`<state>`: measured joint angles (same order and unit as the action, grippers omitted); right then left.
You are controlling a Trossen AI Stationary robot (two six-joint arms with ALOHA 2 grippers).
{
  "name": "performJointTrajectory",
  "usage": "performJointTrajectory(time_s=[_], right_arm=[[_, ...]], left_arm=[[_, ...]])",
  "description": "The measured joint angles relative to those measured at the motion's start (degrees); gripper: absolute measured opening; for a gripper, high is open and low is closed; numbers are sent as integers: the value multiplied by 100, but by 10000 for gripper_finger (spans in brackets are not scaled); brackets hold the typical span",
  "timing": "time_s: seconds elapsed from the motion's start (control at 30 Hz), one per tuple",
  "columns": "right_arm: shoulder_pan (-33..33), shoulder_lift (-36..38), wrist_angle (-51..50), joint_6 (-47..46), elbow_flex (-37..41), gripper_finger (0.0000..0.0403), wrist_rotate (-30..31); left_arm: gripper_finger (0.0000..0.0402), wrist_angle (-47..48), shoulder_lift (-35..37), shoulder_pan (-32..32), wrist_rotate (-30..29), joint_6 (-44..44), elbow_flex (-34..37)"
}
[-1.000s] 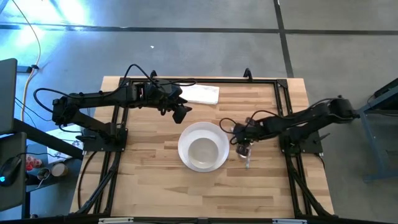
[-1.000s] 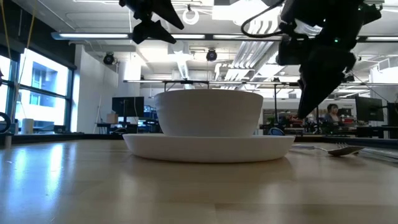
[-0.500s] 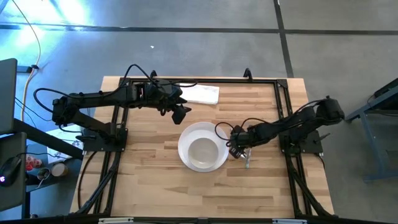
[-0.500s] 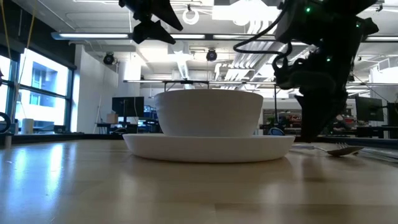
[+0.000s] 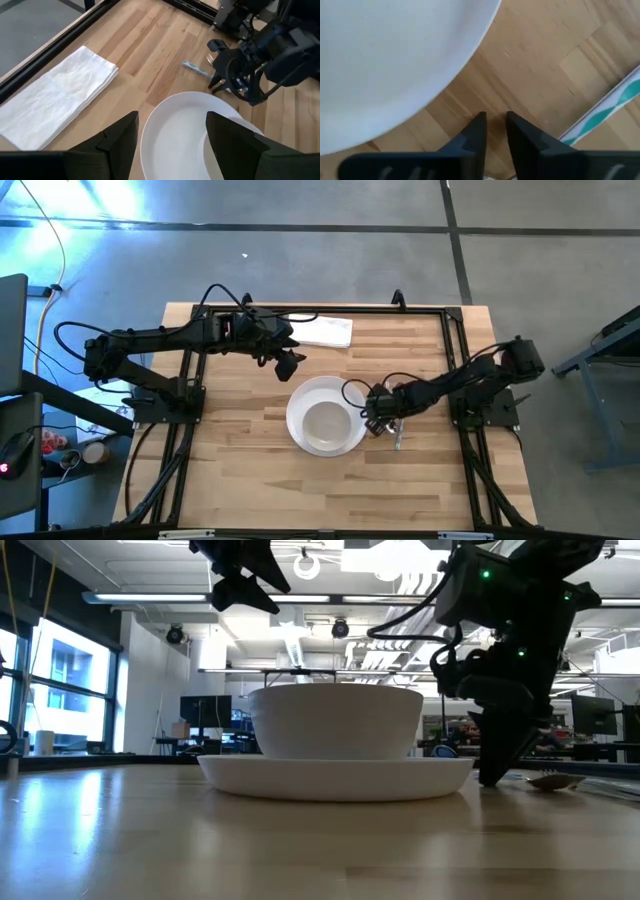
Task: Set table place
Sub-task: Put the blue spoon into the white bowl
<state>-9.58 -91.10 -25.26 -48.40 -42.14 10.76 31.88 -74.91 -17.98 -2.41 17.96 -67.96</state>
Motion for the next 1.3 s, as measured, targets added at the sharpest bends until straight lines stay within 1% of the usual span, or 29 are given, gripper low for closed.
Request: performJointTrajectory(time_s=[0.1, 0.2, 0.37, 0.43, 0.6, 0.73, 0.87, 1.0, 1.17, 1.23, 1.3], right_arm=[[87, 166, 56, 82, 37, 17, -100], [187, 479, 207, -35, 18, 4, -181], [224, 921, 87, -106, 15, 32, -274], [225, 1017, -253, -447, 17, 50, -385], [223, 1072, -1000, -1326, 18, 98, -743], [253, 1058, -1219, -1616, 18, 129, -708], [356, 943, -1215, -1722, 18, 148, -609], [437, 669, -1180, -1723, 18, 157, -547], [437, 225, -1018, -1745, 1, 158, -546], [435, 125, -1004, -1858, -8, 152, -548], [437, 106, -1005, -1956, -8, 131, -578]], left_arm=[[223, 0, 0, 0, 1, -13, -2], [223, 0, 0, 0, -1, -13, -2], [223, -1, 0, 0, 2, -13, 0], [223, -3, 0, 0, 2, -13, -1], [223, -5, 0, 0, 10, -57, -1], [223, -34, 0, 0, 50, -141, -1], [223, -39, 0, -2, 83, -271, -1], [223, -29, 0, -2, 94, -335, -1], [223, -3, 0, -2, 173, -372, -1], [223, 2, 0, -2, 180, -407, -2], [223, 8, 0, -2, 198, -408, -1]])
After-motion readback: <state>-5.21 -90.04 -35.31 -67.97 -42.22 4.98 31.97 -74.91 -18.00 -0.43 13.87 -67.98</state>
